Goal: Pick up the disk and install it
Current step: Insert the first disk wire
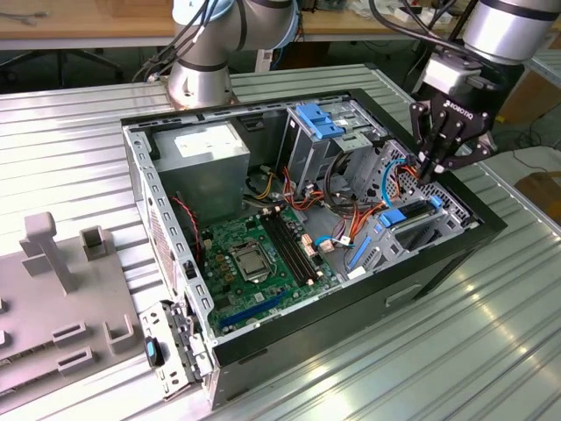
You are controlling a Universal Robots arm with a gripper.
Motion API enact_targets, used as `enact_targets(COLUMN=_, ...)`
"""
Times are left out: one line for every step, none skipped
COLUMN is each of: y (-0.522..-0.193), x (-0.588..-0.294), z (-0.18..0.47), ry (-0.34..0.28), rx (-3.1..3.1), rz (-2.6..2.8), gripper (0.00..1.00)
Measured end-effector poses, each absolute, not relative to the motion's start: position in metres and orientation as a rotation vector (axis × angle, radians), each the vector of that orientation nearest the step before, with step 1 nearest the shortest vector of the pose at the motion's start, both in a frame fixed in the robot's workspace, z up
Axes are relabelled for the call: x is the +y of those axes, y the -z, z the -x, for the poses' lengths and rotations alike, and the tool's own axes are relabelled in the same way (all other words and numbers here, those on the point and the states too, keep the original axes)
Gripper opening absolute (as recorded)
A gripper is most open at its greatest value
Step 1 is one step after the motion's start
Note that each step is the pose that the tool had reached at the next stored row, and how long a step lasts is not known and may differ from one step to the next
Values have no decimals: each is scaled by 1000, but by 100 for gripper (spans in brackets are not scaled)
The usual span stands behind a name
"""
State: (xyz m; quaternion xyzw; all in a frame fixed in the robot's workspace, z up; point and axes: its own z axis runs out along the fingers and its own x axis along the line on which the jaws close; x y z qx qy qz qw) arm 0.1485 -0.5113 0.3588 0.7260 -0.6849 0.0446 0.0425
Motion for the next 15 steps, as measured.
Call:
enact_targets(y=-359, x=-512, z=-148, ry=-136, rx=-2096, rz=-2220, gripper=16)
enact_targets(y=-359, x=-515, z=-149, ry=-136, rx=-2097, rz=-2221, gripper=16)
enact_targets(y=-359, x=-521, z=-148, ry=-135, rx=-2097, rz=-2221, gripper=16)
enact_targets(y=-359, x=-524, z=-148, ry=-134, rx=-2098, rz=-2221, gripper=16)
enact_targets(y=-359, x=-526, z=-147, ry=-134, rx=-2097, rz=-2221, gripper=16)
enact_targets(y=-358, x=-527, z=-143, ry=-134, rx=-2096, rz=-2223, gripper=16)
enact_targets(y=-358, x=-527, z=-140, ry=-134, rx=-2095, rz=-2224, gripper=16)
enact_targets(y=-358, x=-527, z=-138, ry=-134, rx=-2094, rz=-2225, gripper=16)
enact_targets(y=-358, x=-527, z=-137, ry=-133, rx=-2094, rz=-2226, gripper=16)
enact_targets(y=-357, x=-527, z=-137, ry=-133, rx=-2094, rz=-2226, gripper=16)
enact_targets(y=-357, x=-527, z=-137, ry=-133, rx=-2095, rz=-2226, gripper=16)
enact_targets(y=-357, x=-527, z=-137, ry=-133, rx=-2095, rz=-2225, gripper=16)
enact_targets(y=-357, x=-527, z=-137, ry=-133, rx=-2096, rz=-2225, gripper=16)
enact_targets(y=-357, x=-527, z=-137, ry=-132, rx=-2096, rz=-2225, gripper=16)
enact_targets(y=-356, x=-528, z=-137, ry=-128, rx=-2098, rz=-2228, gripper=16)
